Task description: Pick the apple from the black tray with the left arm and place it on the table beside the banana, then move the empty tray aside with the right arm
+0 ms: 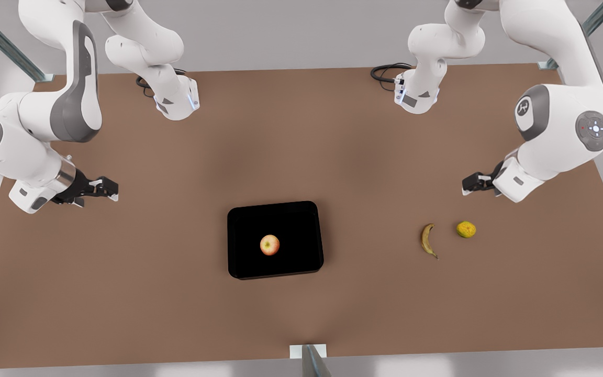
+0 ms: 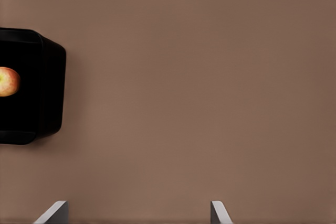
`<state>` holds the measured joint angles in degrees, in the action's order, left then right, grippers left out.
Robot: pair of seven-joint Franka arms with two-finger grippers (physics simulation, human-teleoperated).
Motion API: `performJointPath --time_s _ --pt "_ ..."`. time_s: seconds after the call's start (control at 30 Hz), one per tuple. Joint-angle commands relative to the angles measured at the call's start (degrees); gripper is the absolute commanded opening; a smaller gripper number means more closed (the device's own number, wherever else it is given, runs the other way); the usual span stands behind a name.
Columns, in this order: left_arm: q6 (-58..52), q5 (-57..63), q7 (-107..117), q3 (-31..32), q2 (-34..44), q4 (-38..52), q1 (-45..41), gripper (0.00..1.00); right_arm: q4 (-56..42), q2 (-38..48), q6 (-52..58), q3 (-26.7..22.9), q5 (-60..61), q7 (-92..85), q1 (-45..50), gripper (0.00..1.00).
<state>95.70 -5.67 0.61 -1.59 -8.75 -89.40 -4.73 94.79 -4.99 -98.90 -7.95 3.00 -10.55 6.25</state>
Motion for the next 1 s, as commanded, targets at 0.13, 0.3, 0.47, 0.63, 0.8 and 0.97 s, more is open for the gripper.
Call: performJointPath --time_s 0.13,0.3,0.47,0.63,0.8,0.97 --pt "1.77 0.04 6.31 0.62 -3.71 4.92 -6.59 1.00 -0.39 0.51 4.32 2.50 -1.06 3.95 0.43 1.00" --pt "7.57 5.32 56.25 6.34 -30.54 29.89 -29.72 1.00 -0.74 0.77 5.56 2.59 -1.06 4.31 0.43 1.00" --pt "22.94 10.94 73.82 5.63 -47.15 41.33 -38.07 1.00 -1.01 0.77 5.56 2.59 -1.06 4.31 0.43 1.00" --pt "34.81 13.93 80.07 3.35 -52.69 41.41 -42.46 1.00 -1.01 0.68 5.56 3.03 -1.06 4.66 0.43 1.00" --pt "46.77 14.55 77.44 1.33 -57.52 42.38 -43.17 1.00 -1.10 0.60 5.56 3.03 -0.98 4.66 0.43 1.00" --pt "51.25 14.90 75.41 -1.13 -60.34 42.73 -43.17 1.00 -1.18 0.51 5.38 3.03 -1.06 4.66 0.43 1.00"
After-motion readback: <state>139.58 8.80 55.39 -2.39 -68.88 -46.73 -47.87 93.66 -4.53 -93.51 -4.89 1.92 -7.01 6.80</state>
